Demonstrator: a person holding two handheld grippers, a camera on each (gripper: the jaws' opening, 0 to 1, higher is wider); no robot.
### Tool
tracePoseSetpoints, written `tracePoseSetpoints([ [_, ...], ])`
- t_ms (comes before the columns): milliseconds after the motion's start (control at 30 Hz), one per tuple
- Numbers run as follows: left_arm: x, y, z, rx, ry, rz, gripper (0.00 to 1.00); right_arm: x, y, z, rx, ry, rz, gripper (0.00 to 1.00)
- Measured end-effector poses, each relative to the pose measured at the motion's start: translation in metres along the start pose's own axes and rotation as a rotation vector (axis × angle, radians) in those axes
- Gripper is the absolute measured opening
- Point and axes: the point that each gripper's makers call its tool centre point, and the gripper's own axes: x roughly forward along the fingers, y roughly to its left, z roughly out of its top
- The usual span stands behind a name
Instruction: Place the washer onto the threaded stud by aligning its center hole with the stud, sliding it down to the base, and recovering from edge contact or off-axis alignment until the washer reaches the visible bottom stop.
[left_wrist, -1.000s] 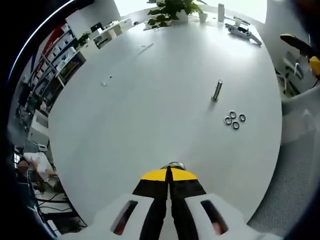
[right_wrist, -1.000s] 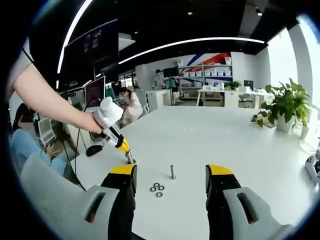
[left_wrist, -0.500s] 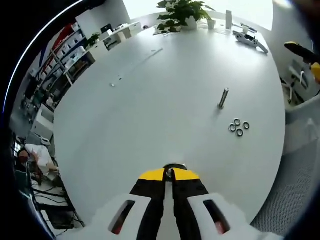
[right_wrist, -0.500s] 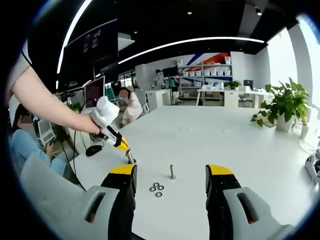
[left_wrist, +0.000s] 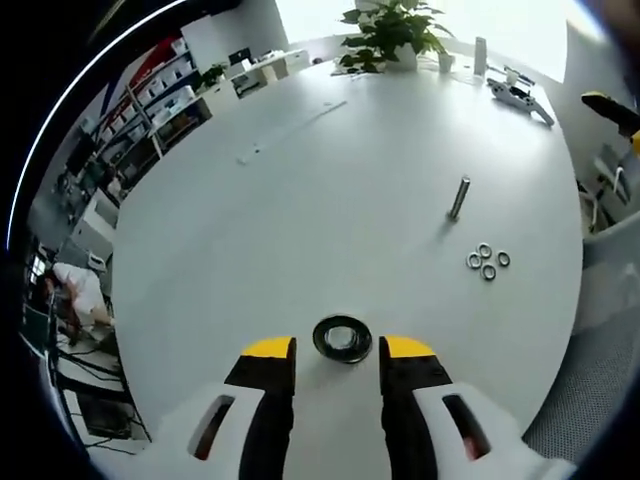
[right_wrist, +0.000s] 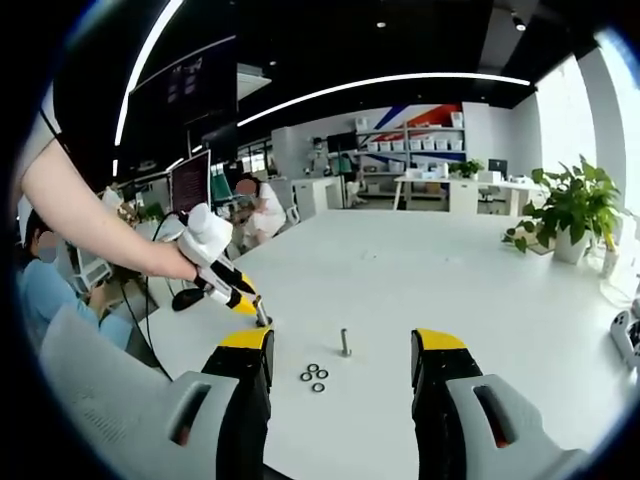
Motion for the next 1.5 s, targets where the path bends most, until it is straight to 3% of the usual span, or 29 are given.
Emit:
tracePoseSetpoints([
  [733,0.015,0.006,-0.004,-0.065,-0.029,-0.009,0.27,0.001,-0.001,-0.001,0.004,0.006,-0.003,0.58],
  [1500,0.007,0.004,-0.005,-0.009,-0.024,-0.005,0.21,0.001,-0.001,-0.001,0.006,0.007,-0.001,0.58],
])
